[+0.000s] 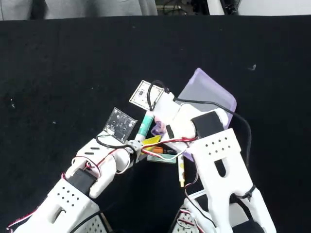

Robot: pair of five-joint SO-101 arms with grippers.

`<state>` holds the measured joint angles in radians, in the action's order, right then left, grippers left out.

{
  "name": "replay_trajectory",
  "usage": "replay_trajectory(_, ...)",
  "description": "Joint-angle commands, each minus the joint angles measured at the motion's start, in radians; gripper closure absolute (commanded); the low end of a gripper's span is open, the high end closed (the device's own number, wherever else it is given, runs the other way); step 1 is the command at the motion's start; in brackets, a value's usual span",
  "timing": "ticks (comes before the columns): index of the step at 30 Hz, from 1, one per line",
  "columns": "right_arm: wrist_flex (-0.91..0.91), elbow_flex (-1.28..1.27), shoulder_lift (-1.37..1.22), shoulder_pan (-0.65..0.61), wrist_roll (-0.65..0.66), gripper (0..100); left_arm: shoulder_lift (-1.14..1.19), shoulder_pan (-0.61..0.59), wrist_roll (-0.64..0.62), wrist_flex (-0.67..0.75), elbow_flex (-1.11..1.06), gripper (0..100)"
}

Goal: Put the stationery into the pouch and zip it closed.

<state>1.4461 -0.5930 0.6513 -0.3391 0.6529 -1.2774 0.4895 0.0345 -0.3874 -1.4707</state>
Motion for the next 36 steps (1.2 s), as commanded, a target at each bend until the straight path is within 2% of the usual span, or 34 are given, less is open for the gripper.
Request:
replay_trajectory(1, 0.009, 0.012, 0.002, 0.012, 0.009, 98.7, 0.0, 0.008, -0.006, 0.044, 0.013, 72)
replay_trajectory(7, 0.009, 0.013, 0.002, 0.012, 0.008, 98.7, 0.055, 0.012, -0.008, 0.132, -0.004, 73)
replay_trajectory(14, 0.003, 0.013, 0.002, 0.015, 0.008, 98.7, 0.226, 0.054, -0.014, 0.204, 0.081, 98)
replay_trajectory(18, 0.003, 0.013, 0.002, 0.018, 0.008, 98.7, 0.302, 0.12, -0.014, 0.238, 0.14, 98)
replay_trajectory(22, 0.003, 0.013, 0.002, 0.04, 0.006, 98.7, 0.35, 0.128, -0.014, 0.232, 0.166, 97)
replay_trajectory(30, 0.049, 0.067, 0.008, 0.184, 0.017, 98.7, 0.362, 0.005, -0.014, 0.229, 0.165, 97)
replay_trajectory(36, 0.137, 0.113, 0.008, 0.199, 0.06, 98.7, 0.362, -0.047, -0.011, 0.23, 0.165, 97)
